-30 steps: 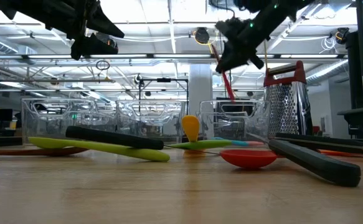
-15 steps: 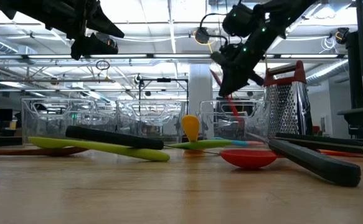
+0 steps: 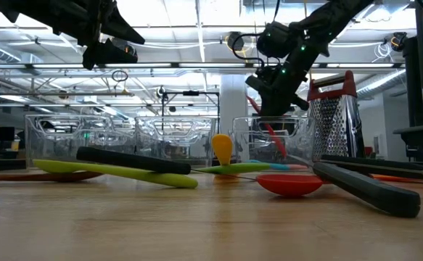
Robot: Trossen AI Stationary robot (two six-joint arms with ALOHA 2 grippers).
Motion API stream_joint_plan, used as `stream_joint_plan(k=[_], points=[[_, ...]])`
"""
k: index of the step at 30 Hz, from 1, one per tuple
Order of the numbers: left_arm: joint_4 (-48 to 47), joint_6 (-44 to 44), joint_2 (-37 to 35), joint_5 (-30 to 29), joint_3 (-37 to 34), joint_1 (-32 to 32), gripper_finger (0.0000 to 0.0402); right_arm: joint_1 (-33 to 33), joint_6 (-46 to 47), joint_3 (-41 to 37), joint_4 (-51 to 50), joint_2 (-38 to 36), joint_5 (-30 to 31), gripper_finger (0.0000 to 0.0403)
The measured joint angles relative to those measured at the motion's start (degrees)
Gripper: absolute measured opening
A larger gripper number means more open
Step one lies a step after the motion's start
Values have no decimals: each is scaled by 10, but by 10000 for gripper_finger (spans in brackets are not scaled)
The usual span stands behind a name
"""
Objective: Pick & Place Kitchen Items
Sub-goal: Put the red spatula into the right transparent bin
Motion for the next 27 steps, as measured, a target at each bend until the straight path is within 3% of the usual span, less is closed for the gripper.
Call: stream_joint_plan(k=[5, 27], points=[[0, 1, 0, -4, 0, 0, 278, -8, 15, 0, -14, 0, -29, 30], [0, 0, 0, -4, 0, 0, 278, -9, 32, -39, 6, 0, -34, 34]])
